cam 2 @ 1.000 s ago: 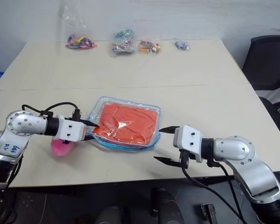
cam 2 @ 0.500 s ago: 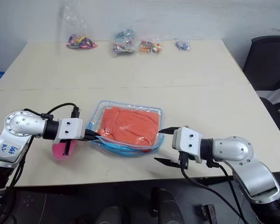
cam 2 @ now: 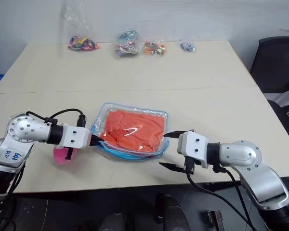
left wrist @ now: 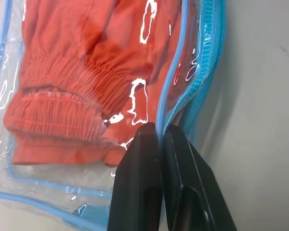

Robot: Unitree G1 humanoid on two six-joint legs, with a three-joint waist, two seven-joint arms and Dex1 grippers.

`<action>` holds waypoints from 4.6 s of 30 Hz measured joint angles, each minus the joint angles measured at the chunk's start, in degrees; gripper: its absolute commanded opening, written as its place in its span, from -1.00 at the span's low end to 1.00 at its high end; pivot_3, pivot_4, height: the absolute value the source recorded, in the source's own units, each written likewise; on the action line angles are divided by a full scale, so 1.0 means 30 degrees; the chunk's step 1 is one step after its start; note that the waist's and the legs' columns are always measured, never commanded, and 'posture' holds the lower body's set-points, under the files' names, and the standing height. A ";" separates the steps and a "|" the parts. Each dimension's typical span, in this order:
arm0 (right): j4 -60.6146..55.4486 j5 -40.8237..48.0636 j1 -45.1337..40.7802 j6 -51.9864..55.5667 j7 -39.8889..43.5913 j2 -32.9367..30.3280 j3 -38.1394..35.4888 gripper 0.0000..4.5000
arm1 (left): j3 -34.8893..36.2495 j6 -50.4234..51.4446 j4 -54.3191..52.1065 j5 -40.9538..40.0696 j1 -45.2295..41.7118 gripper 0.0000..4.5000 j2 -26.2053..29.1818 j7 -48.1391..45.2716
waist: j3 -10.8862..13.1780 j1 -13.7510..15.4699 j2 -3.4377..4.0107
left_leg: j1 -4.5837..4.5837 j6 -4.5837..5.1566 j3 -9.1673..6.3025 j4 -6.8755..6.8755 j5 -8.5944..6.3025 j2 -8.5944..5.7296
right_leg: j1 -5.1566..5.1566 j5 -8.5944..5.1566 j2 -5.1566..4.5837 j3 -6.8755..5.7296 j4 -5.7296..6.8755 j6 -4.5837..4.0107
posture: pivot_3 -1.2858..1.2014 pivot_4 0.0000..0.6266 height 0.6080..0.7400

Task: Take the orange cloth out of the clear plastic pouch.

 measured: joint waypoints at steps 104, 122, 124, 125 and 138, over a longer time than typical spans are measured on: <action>0.8732 -1.0328 -0.4083 -0.4755 -0.5974 0.4442 0.4314 0.20 | -0.0219 1.6323 -0.3071 -0.4077 -0.3598 -1.00 -0.7029 0.7933 | -0.0007 -0.0034 -0.0010 | 0.0001 -0.0039 -0.0028 0.0036 0.0036 0.0049 | 0.0007 0.0013 -0.0024 0.0033 0.0041 0.0017 | 0.03 -0.52 1.00; 1.2081 -1.5822 -0.7571 -0.6994 -0.7229 0.4805 0.6828 0.20 | -0.0236 1.6379 -0.3177 -0.4075 -0.3597 -1.00 -0.7072 0.7990 | -0.0009 -0.0071 -0.0009 | 0.0007 -0.0042 -0.0022 0.0040 0.0041 0.0053 | 0.0013 0.0013 -0.0033 0.0039 0.0046 0.0017 | 0.03 -0.52 1.00; 1.2526 -1.6523 -0.7895 -0.6685 -0.7718 0.5370 0.6990 0.20 | -0.0250 1.6378 -0.3181 -0.4072 -0.3597 -1.00 -0.7079 0.8018 | -0.0010 -0.0094 -0.0007 | 0.0009 -0.0045 -0.0022 0.0039 0.0044 0.0060 | 0.0013 0.0013 -0.0029 0.0042 0.0051 0.0016 | 0.03 -0.52 1.00; 1.2673 -1.6784 -0.7987 -0.6525 -0.7935 0.5641 0.7034 0.20 | -0.0252 1.6378 -0.3180 -0.4068 -0.3598 -1.00 -0.7086 0.8041 | -0.0011 -0.0104 -0.0006 | 0.0009 -0.0046 -0.0022 0.0039 0.0044 0.0062 | 0.0014 0.0014 -0.0029 0.0042 0.0053 0.0016 | 0.03 -0.52 1.00; 0.9543 -1.5147 -0.5941 -0.3992 -0.5895 0.6268 0.5728 0.20 | -0.0373 1.5882 -0.2893 -0.3955 -0.3629 -1.00 -0.7113 0.8194 | -0.0020 -0.0068 -0.0006 | 0.0008 -0.0047 -0.0030 0.0037 0.0045 0.0059 | 0.0013 0.0014 -0.0029 0.0038 0.0051 0.0016 | 0.03 -0.52 1.00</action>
